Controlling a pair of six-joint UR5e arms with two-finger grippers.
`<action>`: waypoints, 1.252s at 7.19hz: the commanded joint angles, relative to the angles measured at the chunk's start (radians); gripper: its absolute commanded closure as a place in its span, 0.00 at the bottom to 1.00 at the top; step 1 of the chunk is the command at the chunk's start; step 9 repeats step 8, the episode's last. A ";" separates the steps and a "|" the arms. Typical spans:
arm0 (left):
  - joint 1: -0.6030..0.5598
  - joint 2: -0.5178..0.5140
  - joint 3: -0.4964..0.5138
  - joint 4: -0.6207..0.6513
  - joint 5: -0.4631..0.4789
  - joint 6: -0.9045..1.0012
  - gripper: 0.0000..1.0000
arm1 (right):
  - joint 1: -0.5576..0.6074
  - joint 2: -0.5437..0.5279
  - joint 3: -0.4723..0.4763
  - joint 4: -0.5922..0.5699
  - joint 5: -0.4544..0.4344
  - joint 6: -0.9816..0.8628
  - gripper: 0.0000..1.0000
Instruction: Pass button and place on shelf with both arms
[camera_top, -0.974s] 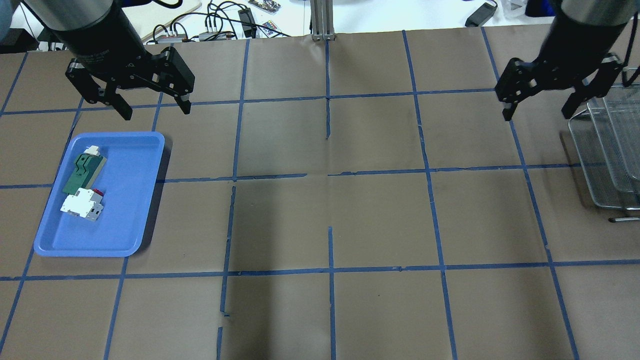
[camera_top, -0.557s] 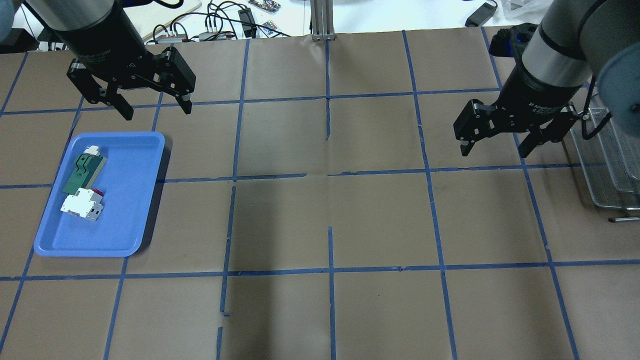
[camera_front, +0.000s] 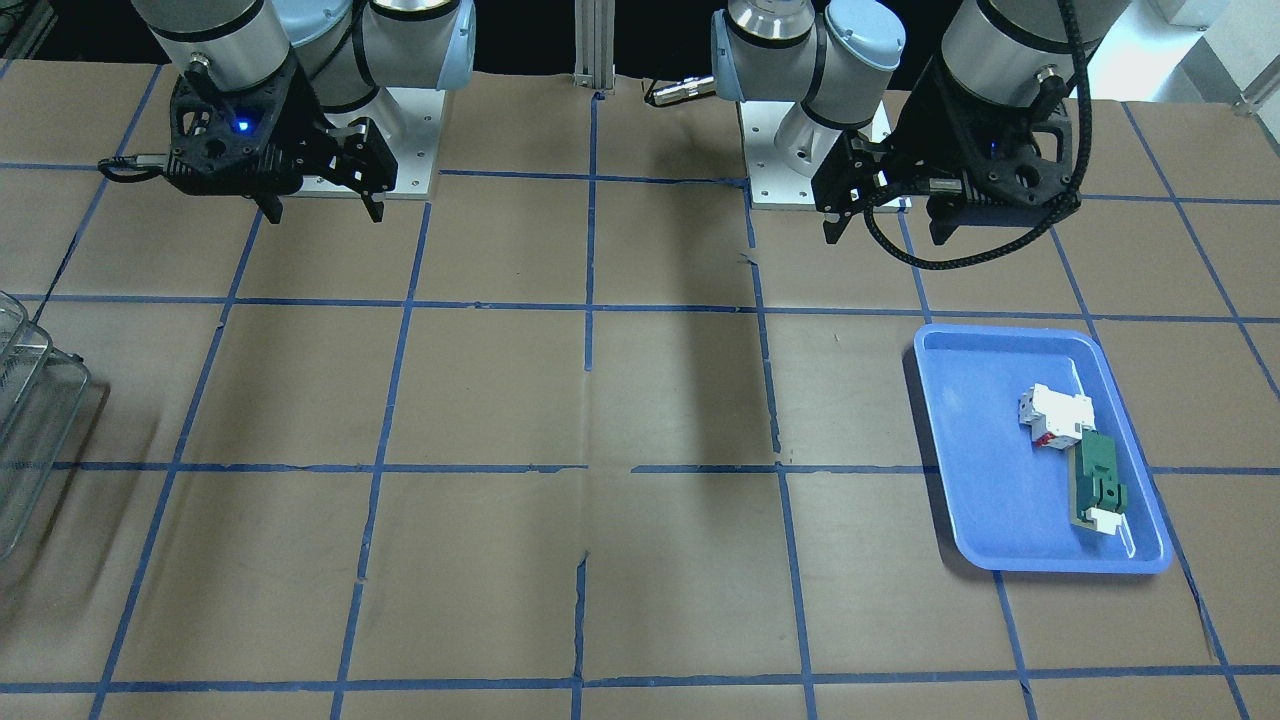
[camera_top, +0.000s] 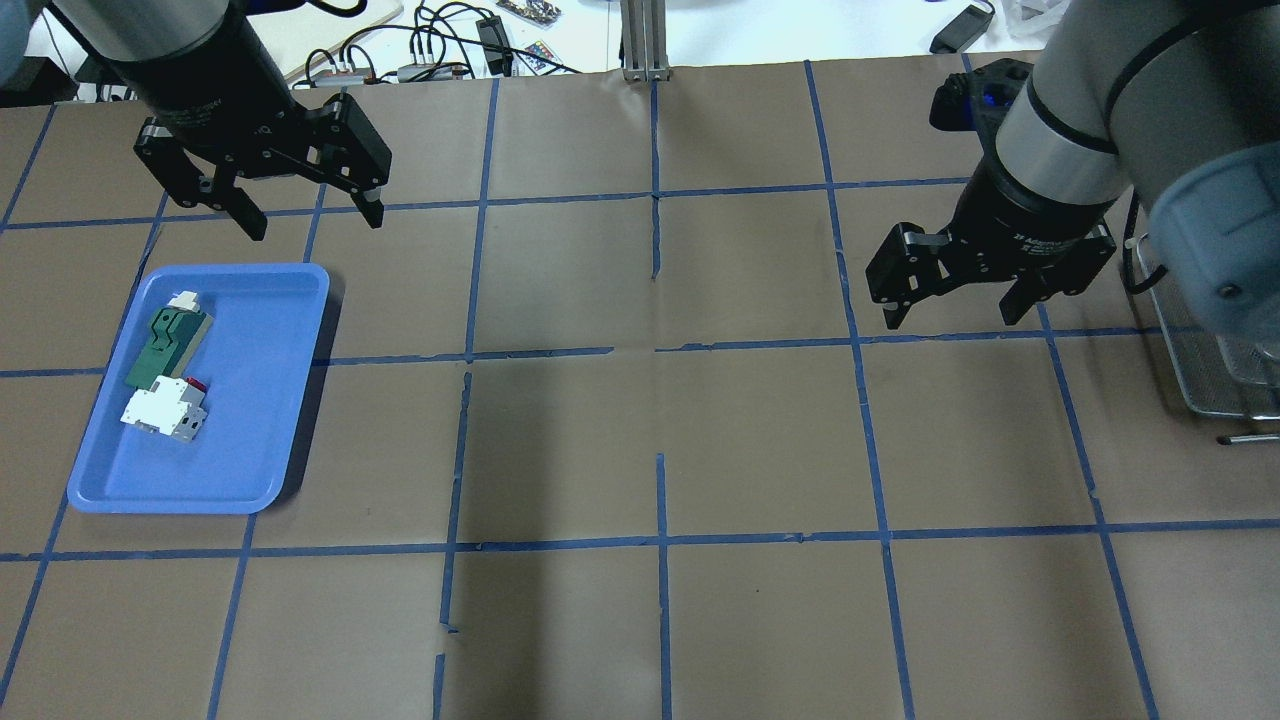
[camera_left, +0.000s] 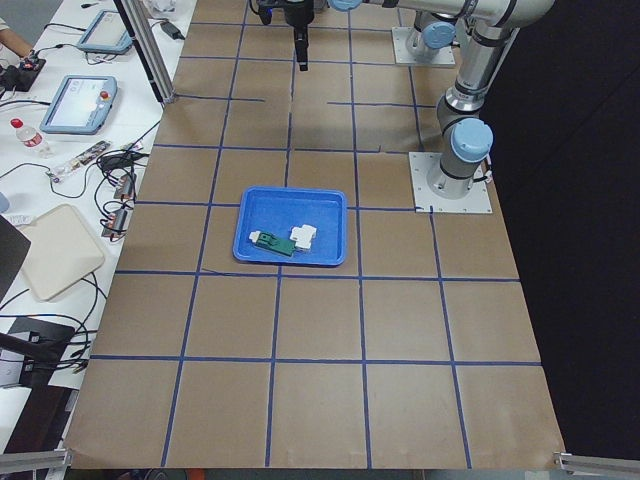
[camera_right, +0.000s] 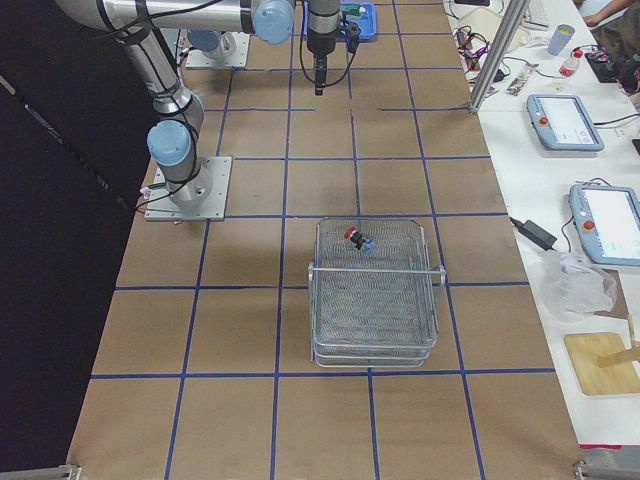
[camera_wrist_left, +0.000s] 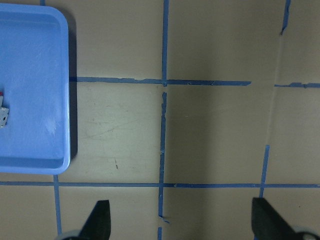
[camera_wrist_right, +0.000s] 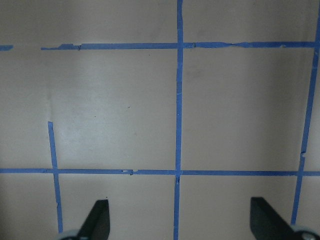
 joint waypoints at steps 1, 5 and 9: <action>-0.001 -0.001 0.000 -0.001 0.000 0.000 0.00 | 0.003 0.001 -0.001 -0.013 -0.016 -0.001 0.00; -0.002 -0.001 0.000 -0.001 0.001 0.000 0.00 | -0.002 0.001 -0.005 -0.015 -0.034 -0.005 0.00; -0.005 -0.001 -0.002 -0.001 0.000 -0.002 0.00 | -0.005 -0.001 -0.005 -0.015 -0.034 -0.002 0.00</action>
